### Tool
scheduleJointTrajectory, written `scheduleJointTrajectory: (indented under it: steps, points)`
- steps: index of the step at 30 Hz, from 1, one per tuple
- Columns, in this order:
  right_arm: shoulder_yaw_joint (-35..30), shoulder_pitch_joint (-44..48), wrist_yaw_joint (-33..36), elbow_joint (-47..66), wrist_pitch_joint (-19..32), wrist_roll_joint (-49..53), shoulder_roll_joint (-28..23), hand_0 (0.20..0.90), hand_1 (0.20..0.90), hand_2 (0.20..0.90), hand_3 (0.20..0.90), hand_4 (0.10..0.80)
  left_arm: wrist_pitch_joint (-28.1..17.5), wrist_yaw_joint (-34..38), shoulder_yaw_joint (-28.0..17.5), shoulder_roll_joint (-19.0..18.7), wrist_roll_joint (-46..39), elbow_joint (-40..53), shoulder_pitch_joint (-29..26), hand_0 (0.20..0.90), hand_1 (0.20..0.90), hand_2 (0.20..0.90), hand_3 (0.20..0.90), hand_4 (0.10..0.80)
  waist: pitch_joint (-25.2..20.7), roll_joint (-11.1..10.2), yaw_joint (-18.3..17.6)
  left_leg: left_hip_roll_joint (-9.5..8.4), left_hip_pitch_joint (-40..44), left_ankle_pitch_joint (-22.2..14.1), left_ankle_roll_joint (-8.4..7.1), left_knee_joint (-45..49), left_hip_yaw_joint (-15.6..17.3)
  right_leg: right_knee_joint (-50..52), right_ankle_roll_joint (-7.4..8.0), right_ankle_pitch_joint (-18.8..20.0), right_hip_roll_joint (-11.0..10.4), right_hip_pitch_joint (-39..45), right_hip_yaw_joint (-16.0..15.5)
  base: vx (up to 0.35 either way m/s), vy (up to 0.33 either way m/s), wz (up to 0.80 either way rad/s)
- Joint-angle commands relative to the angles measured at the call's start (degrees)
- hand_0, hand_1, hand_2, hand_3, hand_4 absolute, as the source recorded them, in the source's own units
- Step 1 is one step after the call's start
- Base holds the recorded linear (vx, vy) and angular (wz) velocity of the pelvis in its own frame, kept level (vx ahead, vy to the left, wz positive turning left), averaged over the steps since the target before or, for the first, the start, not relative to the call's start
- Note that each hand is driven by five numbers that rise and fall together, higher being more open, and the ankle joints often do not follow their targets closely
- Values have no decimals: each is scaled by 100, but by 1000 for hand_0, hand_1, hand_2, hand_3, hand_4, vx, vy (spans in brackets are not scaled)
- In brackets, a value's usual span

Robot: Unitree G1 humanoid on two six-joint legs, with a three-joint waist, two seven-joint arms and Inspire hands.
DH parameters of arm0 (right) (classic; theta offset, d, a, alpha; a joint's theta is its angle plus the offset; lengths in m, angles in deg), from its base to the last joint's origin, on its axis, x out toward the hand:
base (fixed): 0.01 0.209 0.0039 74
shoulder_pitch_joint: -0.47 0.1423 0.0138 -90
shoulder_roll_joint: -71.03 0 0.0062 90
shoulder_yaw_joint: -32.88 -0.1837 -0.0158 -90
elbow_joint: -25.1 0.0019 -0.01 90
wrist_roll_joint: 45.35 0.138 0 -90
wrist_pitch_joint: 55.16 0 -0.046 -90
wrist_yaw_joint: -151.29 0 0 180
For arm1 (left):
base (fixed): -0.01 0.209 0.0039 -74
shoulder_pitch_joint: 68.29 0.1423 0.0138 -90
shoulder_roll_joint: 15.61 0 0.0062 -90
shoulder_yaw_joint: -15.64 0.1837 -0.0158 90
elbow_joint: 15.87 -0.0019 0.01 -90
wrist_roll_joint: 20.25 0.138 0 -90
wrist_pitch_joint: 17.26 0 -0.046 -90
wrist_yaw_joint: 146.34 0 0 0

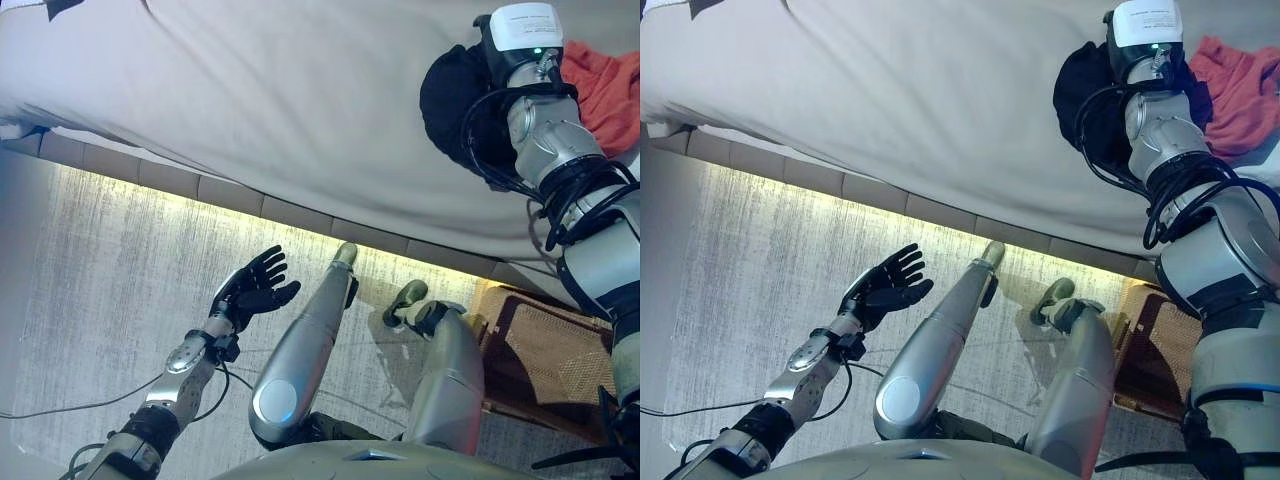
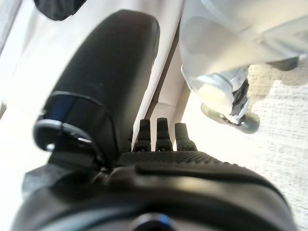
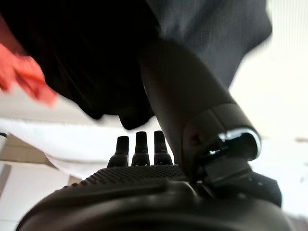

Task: Pick up the clothes from the bed and place them into the basket

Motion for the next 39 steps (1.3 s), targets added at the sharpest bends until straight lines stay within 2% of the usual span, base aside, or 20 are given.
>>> scheduleJointTrajectory:
  steps: [1, 4, 10, 11, 12, 20, 24, 28, 31, 35, 36, 39]
  points:
    - [461, 605, -448, -328, -561, -226, -220, 900, 900, 900, 900, 800, -605, -184, -339, -317, -325, 703, 307, 900, 900, 900, 900, 800, -151, 242, 145, -155, -266, -734, 464, 770, 283, 99, 8, -100, 454, 63, -67, -68, -28, 16]
    - [537, 681, -888, -654, -826, -17, -249, 900, 900, 900, 900, 800, -654, -114, -348, -385, -303, 797, 326, 900, 900, 900, 900, 800, -151, 234, 207, -172, -433, -711, 483, 804, 237, 131, -16, -89, 479, -92, -121, -67, -55, 8]
    - [404, 588, -1275, -890, -563, 564, -318, 900, 900, 900, 900, 800, -696, -168, -482, -444, -249, 745, 379, 900, 900, 900, 900, 800, -151, 154, 215, -137, -438, -671, 442, 773, 194, 41, -44, -34, 562, -59, -198, -34, -38, -9]
    - [320, 502, -1224, -862, -471, 666, -350, 439, 439, 439, 362, 262, -689, -153, -509, -452, -235, 764, 410, 900, 900, 900, 900, 800, -151, 124, 196, -119, -349, -652, 419, 732, 189, -40, -39, -13, 601, 45, -197, -4, -12, 59]
    - [266, 469, -1205, -856, -424, 728, -360, 300, 300, 300, 200, 100, -694, -163, -522, -448, -225, 754, 420, 900, 900, 900, 900, 800, -151, 104, 188, -111, -282, -626, 408, 695, 181, -106, -36, -1, 625, 124, -199, -1, -18, 61]
    - [-79, 281, -587, -766, -75, 871, -424, 300, 300, 300, 200, 100, -687, -108, -512, -434, -31, 708, 445, 900, 900, 900, 900, 800, -151, -29, 124, -51, 513, -372, 304, 305, 183, -630, -8, 59, 685, 1023, -261, 14, -8, -3]
    - [-370, 285, -51, -625, 59, 1350, -475, 300, 300, 300, 200, 100, -651, -93, -453, -361, 55, 686, 476, 900, 900, 900, 900, 800, -151, -44, 80, -42, 992, -340, 279, 86, 203, -857, -14, 63, 668, 1507, -238, 37, 24, -11]
    - [-747, 170, 237, -386, 494, 1941, -586, 300, 300, 300, 200, 100, -562, -41, -457, -220, 234, 614, 484, 900, 900, 900, 900, 800, -157, -74, -2, 7, 1611, -311, 245, -236, 191, -1157, -38, 46, 681, 2099, -173, 56, 34, -8]
    - [-979, -3, 318, -169, 669, 2308, -649, 300, 300, 300, 200, 100, -484, -12, -476, -144, 335, 564, 510, 900, 900, 900, 900, 800, -308, -121, -54, 56, 1920, -316, 230, -481, 174, -1398, -24, 70, 687, 2400, -148, 110, 29, -9]
    - [-1547, -459, 355, 233, 1038, 3234, -791, 300, 300, 300, 200, 100, -266, 132, -510, 5, 532, 383, 478, 900, 900, 900, 900, 800, -738, -315, -210, 244, 2751, -278, 159, -1315, 187, -2252, 30, 203, 751, 3246, -89, 167, 7, -21]
    - [-1665, -536, 359, 268, 1127, 3457, -820, 300, 300, 300, 200, 100, -241, 152, -504, 26, 573, 326, 449, 900, 900, 900, 900, 800, -843, -351, -266, 269, 2866, -103, 159, -1564, 192, -2506, 12, 365, 754, 3377, -133, 106, 8, -25]
    - [-1985, -767, 228, 380, 1326, 3835, -892, 300, 300, 300, 200, 100, -129, 234, -505, 85, 671, 175, 393, 900, 900, 900, 900, 800, -1123, -459, -387, 350, 3376, -50, 138, -2061, 220, -3026, 71, 473, 816, 3867, -56, 154, -6, -18]
